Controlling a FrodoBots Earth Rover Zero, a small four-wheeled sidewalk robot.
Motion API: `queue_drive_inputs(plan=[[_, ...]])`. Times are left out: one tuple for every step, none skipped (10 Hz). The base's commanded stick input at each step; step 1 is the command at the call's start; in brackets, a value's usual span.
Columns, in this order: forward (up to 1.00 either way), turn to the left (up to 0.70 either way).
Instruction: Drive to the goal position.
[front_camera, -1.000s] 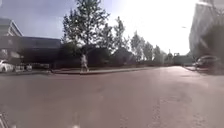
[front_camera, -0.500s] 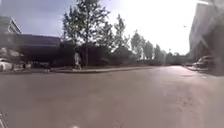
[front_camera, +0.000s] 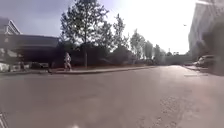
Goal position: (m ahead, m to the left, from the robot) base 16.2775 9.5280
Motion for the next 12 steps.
queue_drive_inputs(plan=[[0.59,0.0],[0.45,0.0],[0.45,0.0],[0.45,0.0],[0.29,0.0],[0.06,0.0],[0.0,0.0],[0.0,0.0],[0.0,0.0],[0.0,0.0],[0.0,0.0],[0.0,0.0]])
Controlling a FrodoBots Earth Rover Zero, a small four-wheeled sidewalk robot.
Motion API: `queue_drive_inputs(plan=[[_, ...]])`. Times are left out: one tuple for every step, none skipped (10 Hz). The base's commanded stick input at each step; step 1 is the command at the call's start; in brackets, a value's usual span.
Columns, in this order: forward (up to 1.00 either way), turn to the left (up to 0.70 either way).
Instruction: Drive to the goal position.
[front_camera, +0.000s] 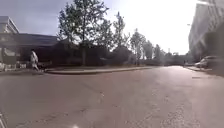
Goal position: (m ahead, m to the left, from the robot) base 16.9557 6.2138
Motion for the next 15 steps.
queue_drive_inputs(plan=[[0.0,0.0],[0.0,0.0],[0.0,0.0],[0.09,0.0],[0.15,0.0],[0.15,0.0],[0.15,0.0],[0.16,0.0],[0.29,0.0],[0.33,0.0],[0.35,0.0],[0.43,0.0],[0.59,0.0],[0.7,0.0],[0.7,0.0]])
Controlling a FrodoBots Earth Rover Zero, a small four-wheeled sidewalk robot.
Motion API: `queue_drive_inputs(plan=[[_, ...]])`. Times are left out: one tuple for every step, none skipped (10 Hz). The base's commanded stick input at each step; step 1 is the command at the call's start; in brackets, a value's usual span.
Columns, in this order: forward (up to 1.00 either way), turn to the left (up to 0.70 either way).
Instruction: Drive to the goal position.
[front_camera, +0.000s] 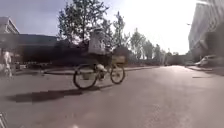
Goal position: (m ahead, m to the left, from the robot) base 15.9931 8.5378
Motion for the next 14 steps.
queue_drive_inputs(plan=[[0.48,0.0],[0.01,0.0],[0.0,0.0],[0.0,0.0],[0.0,0.0],[0.0,0.0],[0.0,0.0],[0.0,0.0],[0.0,0.0],[0.0,0.0],[0.0,0.0],[0.58,0.0],[0.7,0.0],[0.7,0.0]])
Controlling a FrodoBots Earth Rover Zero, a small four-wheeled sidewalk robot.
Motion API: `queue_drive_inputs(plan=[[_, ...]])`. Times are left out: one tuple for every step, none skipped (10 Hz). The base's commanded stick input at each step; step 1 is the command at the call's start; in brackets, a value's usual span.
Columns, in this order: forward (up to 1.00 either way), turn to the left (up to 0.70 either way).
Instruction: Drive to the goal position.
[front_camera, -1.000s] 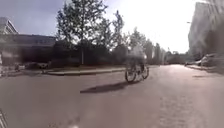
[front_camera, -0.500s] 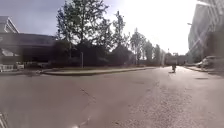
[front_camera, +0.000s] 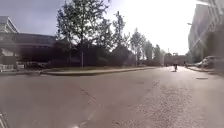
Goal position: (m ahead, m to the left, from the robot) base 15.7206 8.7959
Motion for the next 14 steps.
queue_drive_inputs(plan=[[0.7,0.0],[0.7,0.0],[0.7,0.0],[0.7,0.0],[0.7,0.0],[0.7,0.0],[0.7,0.0],[0.7,0.0],[0.7,0.0],[0.7,0.0],[0.7,0.0],[0.7,0.0],[0.7,0.0],[0.7,0.0]])
